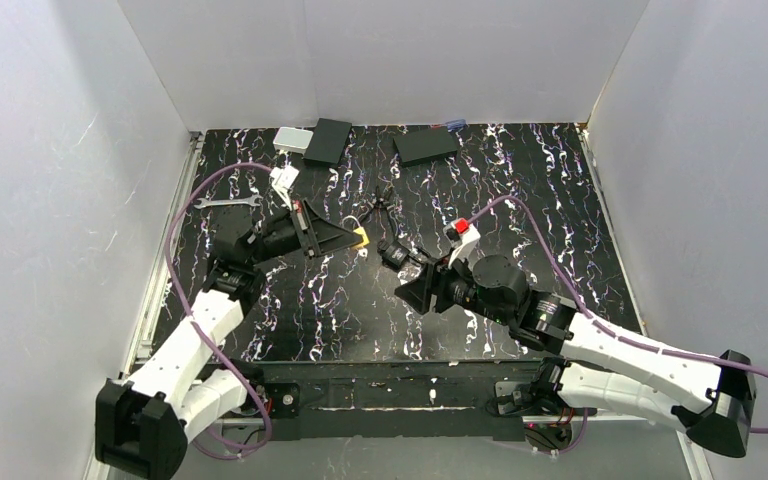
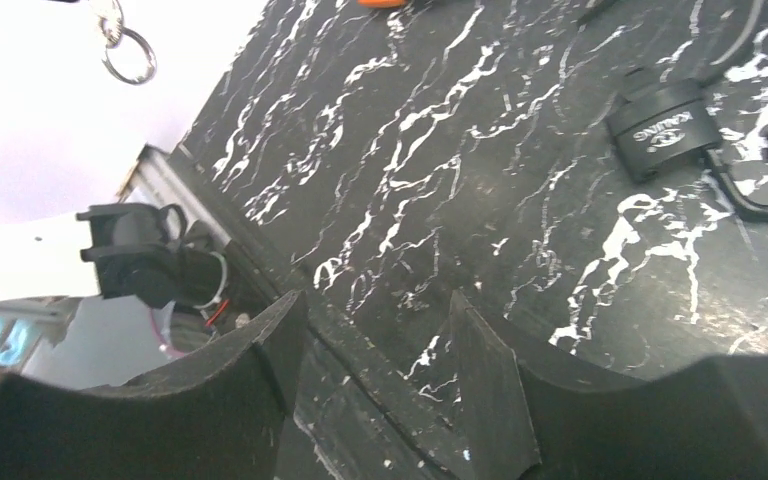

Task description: Unlock with the key

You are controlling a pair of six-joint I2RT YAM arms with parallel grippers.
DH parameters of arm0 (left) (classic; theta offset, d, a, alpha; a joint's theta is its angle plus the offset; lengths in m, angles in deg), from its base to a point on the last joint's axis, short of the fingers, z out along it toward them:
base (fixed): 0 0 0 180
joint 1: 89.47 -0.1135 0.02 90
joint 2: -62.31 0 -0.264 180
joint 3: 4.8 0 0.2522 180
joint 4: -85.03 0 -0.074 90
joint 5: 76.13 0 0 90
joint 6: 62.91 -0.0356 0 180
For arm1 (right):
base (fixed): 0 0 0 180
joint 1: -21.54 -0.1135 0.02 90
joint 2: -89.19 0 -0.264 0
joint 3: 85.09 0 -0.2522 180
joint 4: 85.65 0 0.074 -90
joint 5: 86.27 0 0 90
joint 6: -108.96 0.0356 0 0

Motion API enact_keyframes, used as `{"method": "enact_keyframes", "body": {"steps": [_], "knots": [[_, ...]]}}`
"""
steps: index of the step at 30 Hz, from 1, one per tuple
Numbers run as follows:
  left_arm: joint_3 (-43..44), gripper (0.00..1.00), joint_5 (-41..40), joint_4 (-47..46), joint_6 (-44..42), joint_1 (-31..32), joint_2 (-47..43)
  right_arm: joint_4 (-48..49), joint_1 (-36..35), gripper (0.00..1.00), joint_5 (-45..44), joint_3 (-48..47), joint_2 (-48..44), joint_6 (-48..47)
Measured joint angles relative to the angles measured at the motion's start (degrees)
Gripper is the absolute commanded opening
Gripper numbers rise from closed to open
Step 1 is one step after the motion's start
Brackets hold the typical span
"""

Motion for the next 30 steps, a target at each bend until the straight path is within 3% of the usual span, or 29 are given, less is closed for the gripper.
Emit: {"method": "enact_keyframes", "body": {"steps": [5, 13, 30], "knots": [[4.92, 0.0, 0.42, -0.07, -0.07, 0.07, 7.02, -1.75, -0.02, 0.6, -3.8, -0.96, 1.01, -0.61], [7.85, 0.0, -0.37, 1.6, -0.02, 0.59, 17.31, -7.72, -2.91, 0.6, -9.46, -12.92, 11.15, -5.57], [7.76, 0.0, -1.75, 6.6, -6.16, 1.16, 15.19, -11.61, -4.2, 0.59, -16.7, -23.71, 22.38, -11.13]]}}
